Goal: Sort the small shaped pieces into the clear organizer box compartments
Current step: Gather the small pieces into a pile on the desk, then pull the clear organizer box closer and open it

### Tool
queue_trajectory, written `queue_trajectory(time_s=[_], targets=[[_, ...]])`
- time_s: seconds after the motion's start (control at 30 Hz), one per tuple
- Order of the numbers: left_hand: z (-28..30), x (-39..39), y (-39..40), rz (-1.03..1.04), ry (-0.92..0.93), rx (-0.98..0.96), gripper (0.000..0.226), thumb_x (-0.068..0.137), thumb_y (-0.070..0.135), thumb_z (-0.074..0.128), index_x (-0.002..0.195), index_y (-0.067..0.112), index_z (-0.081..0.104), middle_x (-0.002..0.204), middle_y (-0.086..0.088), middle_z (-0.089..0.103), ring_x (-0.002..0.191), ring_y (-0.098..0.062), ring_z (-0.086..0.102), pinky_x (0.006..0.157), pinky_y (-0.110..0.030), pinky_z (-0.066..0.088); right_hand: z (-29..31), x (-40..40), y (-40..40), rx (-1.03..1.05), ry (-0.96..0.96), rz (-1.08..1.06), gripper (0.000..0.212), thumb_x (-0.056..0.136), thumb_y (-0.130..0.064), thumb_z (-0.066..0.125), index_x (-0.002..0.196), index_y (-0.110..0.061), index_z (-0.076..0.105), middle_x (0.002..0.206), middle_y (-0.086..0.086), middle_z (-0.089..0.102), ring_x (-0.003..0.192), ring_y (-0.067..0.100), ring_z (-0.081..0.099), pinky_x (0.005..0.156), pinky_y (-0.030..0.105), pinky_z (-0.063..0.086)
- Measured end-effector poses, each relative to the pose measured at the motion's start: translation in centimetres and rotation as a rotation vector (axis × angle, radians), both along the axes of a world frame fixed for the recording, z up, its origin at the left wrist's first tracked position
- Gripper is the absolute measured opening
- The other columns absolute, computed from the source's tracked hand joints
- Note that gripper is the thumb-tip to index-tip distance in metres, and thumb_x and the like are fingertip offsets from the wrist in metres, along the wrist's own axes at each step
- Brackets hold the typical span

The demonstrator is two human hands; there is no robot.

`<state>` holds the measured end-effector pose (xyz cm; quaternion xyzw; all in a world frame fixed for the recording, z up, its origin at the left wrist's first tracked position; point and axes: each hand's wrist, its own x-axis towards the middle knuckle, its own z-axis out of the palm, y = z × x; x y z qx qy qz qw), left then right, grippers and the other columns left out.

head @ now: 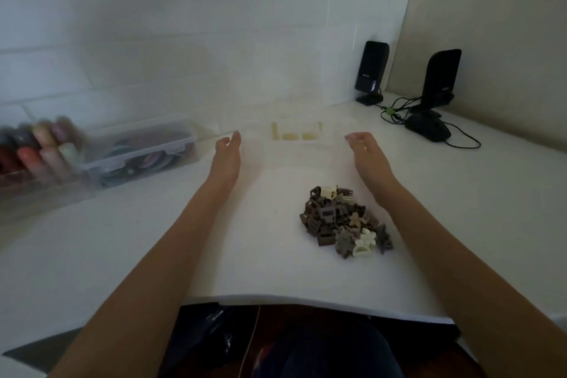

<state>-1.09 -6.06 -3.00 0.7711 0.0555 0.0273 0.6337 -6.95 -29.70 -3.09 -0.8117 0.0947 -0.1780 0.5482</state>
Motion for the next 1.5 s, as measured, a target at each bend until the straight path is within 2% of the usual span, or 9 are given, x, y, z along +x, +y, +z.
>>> queue_trajectory(time_s=[0.2, 0.5, 0.7, 0.9, 1.07, 1.13, 1.2, 1.3, 1.5], targets=[[-0.1, 2.6, 1.0, -0.053, 0.059, -0.240, 0.060, 0.086, 0.063, 0.048, 0.124, 0.016, 0.059, 0.129, -0.009, 0.061, 0.117, -0.027, 0.058, 0.107, -0.043, 0.040, 0.0, 0.2, -0.1, 0.028, -0.035, -0.069, 0.030, 0.089, -0.044, 0.040, 0.067, -0.034, 0.057, 0.107, -0.001, 0.058, 0.096, 0.020, 0.052, 0.096, 0.048, 0.043], [-0.9, 1.8, 3.4, -0.111, -0.060, -0.459, 0.034, 0.100, 0.021, 0.044, 0.133, 0.029, 0.042, 0.129, -0.005, 0.053, 0.110, -0.023, 0.054, 0.100, -0.041, 0.044, 0.9, -1.9, 0.7, -0.010, -0.058, 0.128, 0.018, 0.092, -0.031, 0.051, 0.088, -0.023, 0.066, 0.104, 0.000, 0.064, 0.099, 0.023, 0.060, 0.089, 0.039, 0.052], [-0.7, 2.0, 4.8, -0.133, -0.141, -0.346, 0.024, 0.104, 0.024, 0.037, 0.125, 0.032, 0.044, 0.119, -0.004, 0.058, 0.096, -0.020, 0.063, 0.082, -0.035, 0.054, 1.2, -3.0, 1.0, -0.136, -0.088, 0.308, 0.037, 0.088, -0.016, 0.060, 0.117, -0.034, 0.047, 0.124, -0.007, 0.049, 0.096, -0.011, 0.059, 0.075, 0.011, 0.050], [-0.7, 2.7, 5.6, -0.079, 0.097, -0.522, 0.040, 0.099, 0.038, 0.045, 0.120, 0.006, 0.056, 0.122, -0.017, 0.060, 0.107, -0.031, 0.058, 0.100, -0.044, 0.044, 1.2, -2.9, 1.0, -0.165, -0.082, 0.418, 0.026, 0.088, -0.009, 0.059, 0.110, -0.022, 0.054, 0.123, -0.006, 0.054, 0.099, -0.010, 0.059, 0.086, 0.025, 0.052], [-0.5, 3.3, 5.6, -0.115, 0.082, -0.550, 0.021, 0.095, 0.026, 0.048, 0.076, 0.021, 0.053, 0.068, 0.003, 0.059, 0.059, -0.009, 0.057, 0.056, -0.022, 0.046, 1.0, -3.0, 1.4, -0.471, -0.137, 0.270, 0.034, 0.083, -0.034, 0.064, 0.114, -0.040, 0.052, 0.123, -0.017, 0.048, 0.120, 0.008, 0.041, 0.099, 0.033, 0.041], [-0.2, 3.1, 5.5, -0.137, 0.026, -0.477, 0.009, 0.086, 0.031, 0.053, 0.083, 0.023, 0.056, 0.085, 0.000, 0.063, 0.070, -0.010, 0.062, 0.067, -0.026, 0.050, 1.3, -3.1, 1.4, -0.589, -0.162, 0.180, 0.037, 0.078, -0.044, 0.065, 0.113, -0.041, 0.052, 0.123, -0.007, 0.043, 0.120, 0.014, 0.036, 0.097, 0.037, 0.040], [-0.2, 3.0, 5.3, -0.138, -0.033, -0.418, 0.017, 0.086, 0.034, 0.055, 0.097, 0.021, 0.058, 0.110, -0.007, 0.060, 0.090, -0.020, 0.061, 0.080, -0.034, 0.050, 1.7, -3.2, 1.5, -0.619, -0.225, 0.124, 0.038, 0.075, -0.046, 0.066, 0.110, -0.037, 0.055, 0.120, -0.003, 0.042, 0.115, 0.014, 0.035, 0.091, 0.032, 0.038], [-0.3, 2.7, 4.8, -0.103, -0.122, -0.339, 0.013, 0.097, 0.025, 0.047, 0.102, 0.015, 0.054, 0.106, -0.005, 0.055, 0.089, -0.016, 0.056, 0.062, -0.016, 0.051, 2.7, -3.8, 1.6, -0.630, -0.261, 0.219, 0.028, 0.073, -0.055, 0.064, 0.086, -0.030, 0.061, 0.089, -0.007, 0.055, 0.083, 0.005, 0.048, 0.070, 0.013, 0.037], [-0.2, 2.5, 4.3, -0.069, -0.156, -0.237, 0.016, 0.101, 0.023, 0.041, 0.087, 0.029, 0.046, 0.101, -0.002, 0.050, 0.088, -0.014, 0.053, 0.057, -0.017, 0.049, 2.9, -4.2, 1.0, -0.650, 0.106, 0.546, 0.019, 0.072, -0.040, 0.074, 0.086, -0.034, 0.063, 0.059, -0.007, 0.049, 0.050, 0.002, 0.042, 0.054, 0.016, 0.039]])
